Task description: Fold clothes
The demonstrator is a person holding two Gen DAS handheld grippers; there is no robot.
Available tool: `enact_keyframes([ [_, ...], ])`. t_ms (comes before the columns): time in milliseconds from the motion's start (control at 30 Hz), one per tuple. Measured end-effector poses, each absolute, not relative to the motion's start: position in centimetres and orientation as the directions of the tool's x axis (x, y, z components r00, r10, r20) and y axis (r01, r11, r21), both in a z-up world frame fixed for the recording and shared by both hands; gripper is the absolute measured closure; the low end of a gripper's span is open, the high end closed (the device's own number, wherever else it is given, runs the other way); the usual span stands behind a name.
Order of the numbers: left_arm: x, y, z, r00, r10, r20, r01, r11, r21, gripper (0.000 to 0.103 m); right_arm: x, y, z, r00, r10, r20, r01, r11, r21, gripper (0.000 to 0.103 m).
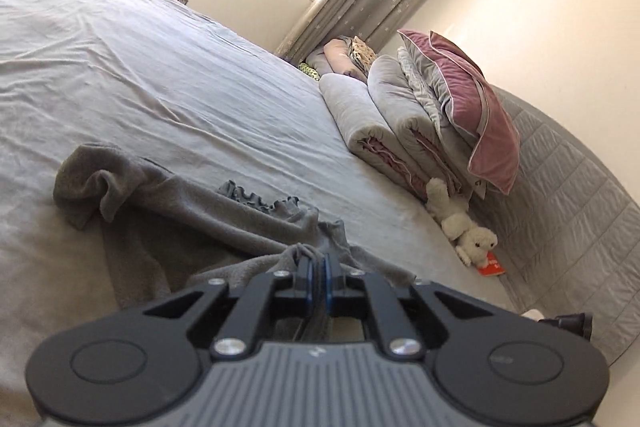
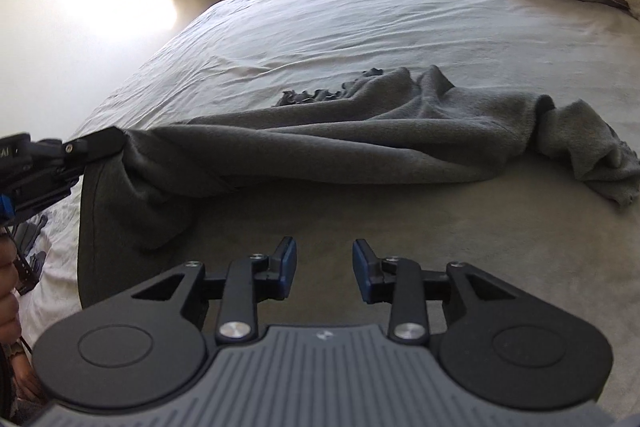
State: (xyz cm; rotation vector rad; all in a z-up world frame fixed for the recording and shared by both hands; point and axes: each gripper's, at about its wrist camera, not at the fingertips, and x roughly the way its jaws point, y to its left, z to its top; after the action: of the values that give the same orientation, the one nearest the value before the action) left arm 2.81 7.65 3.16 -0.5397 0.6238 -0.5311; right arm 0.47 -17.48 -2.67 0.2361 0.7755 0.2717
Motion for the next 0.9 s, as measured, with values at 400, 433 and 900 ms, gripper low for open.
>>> enact_keyframes([
  [400,4.9,10.9,2.0,0.699,-0.627,-0.345,0.189,0.627,-0.756,0.098,2.6,-9.9,-3.9,0.765,0.359,-0.535,-0.323,0.932,0.163,0.063],
  [433,5.1,11.1,1.8,0.696,-0.630,-0.344,0.181,0.618,-0.765,0.098,2.9,-9.6,-4.0,0.771,0.350,-0.532,-0.319,0.935,0.153,0.063],
  [900,4.9,11.8,0.7,0.649,-0.678,-0.345,0.193,0.586,-0.787,0.098,5.0,-7.9,-5.8,0.815,0.332,-0.476,-0.322,0.941,0.105,0.090],
])
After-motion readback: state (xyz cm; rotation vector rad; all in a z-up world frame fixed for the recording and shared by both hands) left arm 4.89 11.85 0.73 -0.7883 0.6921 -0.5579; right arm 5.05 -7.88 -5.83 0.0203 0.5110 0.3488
